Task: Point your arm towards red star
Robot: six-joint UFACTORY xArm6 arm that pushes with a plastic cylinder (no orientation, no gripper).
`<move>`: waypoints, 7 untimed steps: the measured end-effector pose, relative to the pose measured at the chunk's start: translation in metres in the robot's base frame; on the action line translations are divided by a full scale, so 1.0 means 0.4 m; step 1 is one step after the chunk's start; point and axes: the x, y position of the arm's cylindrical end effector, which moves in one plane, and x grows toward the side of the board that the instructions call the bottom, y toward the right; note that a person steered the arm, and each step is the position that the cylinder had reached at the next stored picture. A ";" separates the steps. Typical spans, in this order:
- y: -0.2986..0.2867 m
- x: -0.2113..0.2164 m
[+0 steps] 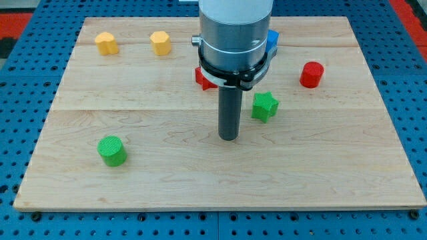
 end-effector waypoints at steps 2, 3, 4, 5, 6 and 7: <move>-0.161 -0.041; -0.261 -0.093; -0.305 -0.151; -0.338 -0.202; -0.388 -0.250; -0.385 -0.306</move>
